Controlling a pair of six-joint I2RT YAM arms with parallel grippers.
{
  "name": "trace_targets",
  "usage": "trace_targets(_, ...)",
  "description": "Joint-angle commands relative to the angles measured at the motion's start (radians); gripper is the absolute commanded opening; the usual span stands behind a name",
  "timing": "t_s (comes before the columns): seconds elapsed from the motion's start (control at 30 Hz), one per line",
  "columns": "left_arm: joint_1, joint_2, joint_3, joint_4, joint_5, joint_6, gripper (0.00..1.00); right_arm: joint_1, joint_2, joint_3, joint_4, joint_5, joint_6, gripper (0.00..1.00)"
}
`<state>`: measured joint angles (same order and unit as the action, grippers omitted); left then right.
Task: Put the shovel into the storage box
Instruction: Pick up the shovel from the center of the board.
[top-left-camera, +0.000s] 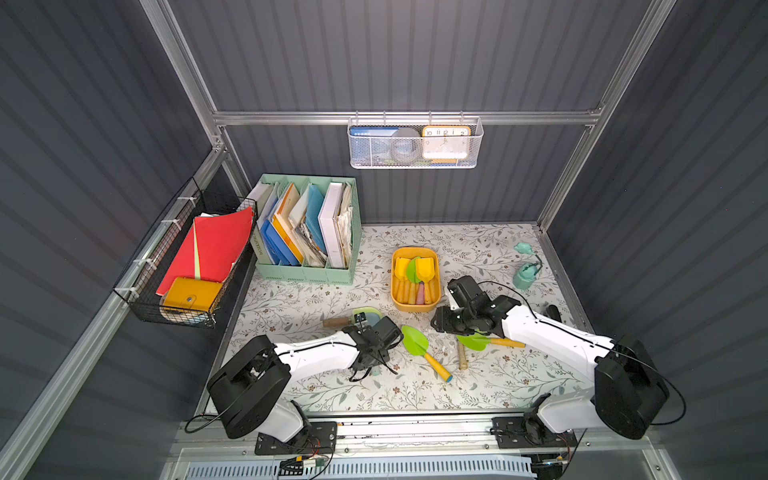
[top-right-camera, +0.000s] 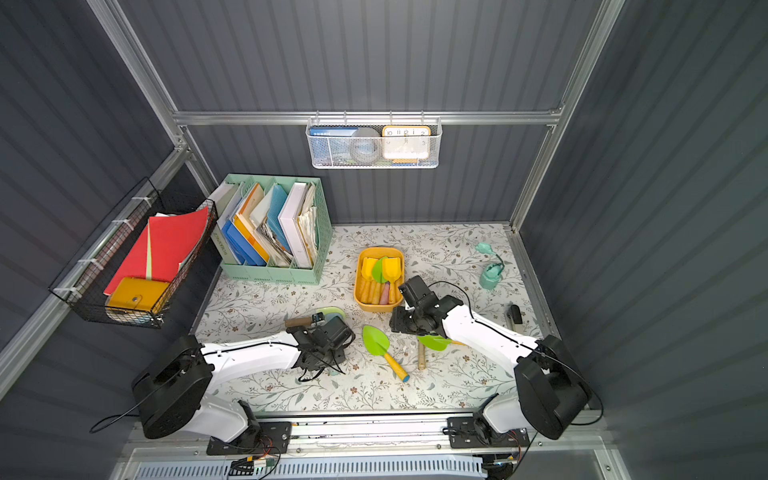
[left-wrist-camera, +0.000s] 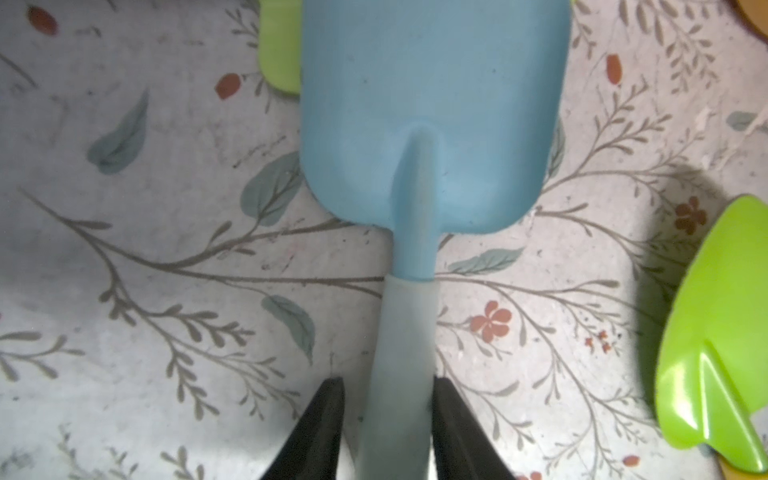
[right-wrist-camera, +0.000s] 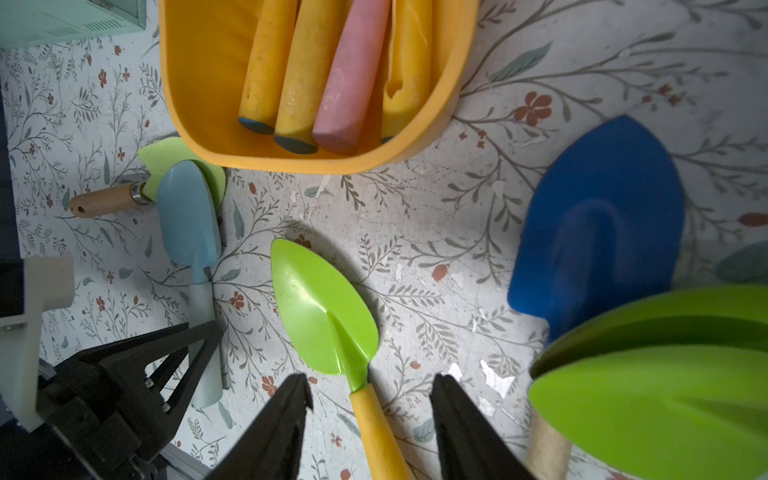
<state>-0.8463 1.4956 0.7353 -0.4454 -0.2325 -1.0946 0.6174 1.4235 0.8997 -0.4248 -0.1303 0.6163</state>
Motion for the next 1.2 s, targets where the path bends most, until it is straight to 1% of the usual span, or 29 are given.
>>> trace_targets(0.0,-0.011,0.009,-0.004,-0.033,-0.007,-0.002,0.34,0.001,0.016,0.022,-0.001,0.009,0.003,0.53)
trace_targets(0.07,-0.017,0.01,0.003,-0.035,-0.01,0.005,0.31,0.003,0.017,0.024,-0.003,0.013,0.002,0.53)
trace_targets(0.17,-0.022,0.01,0.023,-0.05,-0.027,0.021,0.24,0.002,0.009,0.02,-0.006,0.019,0.003,0.53)
trace_targets(0.33,-0.022,-0.014,0.058,-0.08,-0.053,0.034,0.17,0.001,-0.009,0.005,-0.006,0.023,0.011,0.53)
trace_targets(0.5,-0.022,-0.042,0.101,-0.103,-0.08,0.058,0.15,0.001,-0.031,0.002,-0.018,0.038,0.008,0.53)
trace_targets(0.73,-0.023,-0.037,0.172,-0.112,-0.061,0.108,0.14,0.002,-0.045,0.007,-0.025,0.041,0.003,0.53)
trace_targets(1.07,-0.018,0.008,0.293,-0.107,-0.05,0.205,0.14,0.002,-0.068,-0.01,-0.025,0.056,0.012,0.53)
trace_targets(1.17,-0.011,0.04,0.343,-0.101,-0.044,0.241,0.14,-0.002,-0.075,-0.007,-0.06,0.066,0.008,0.53)
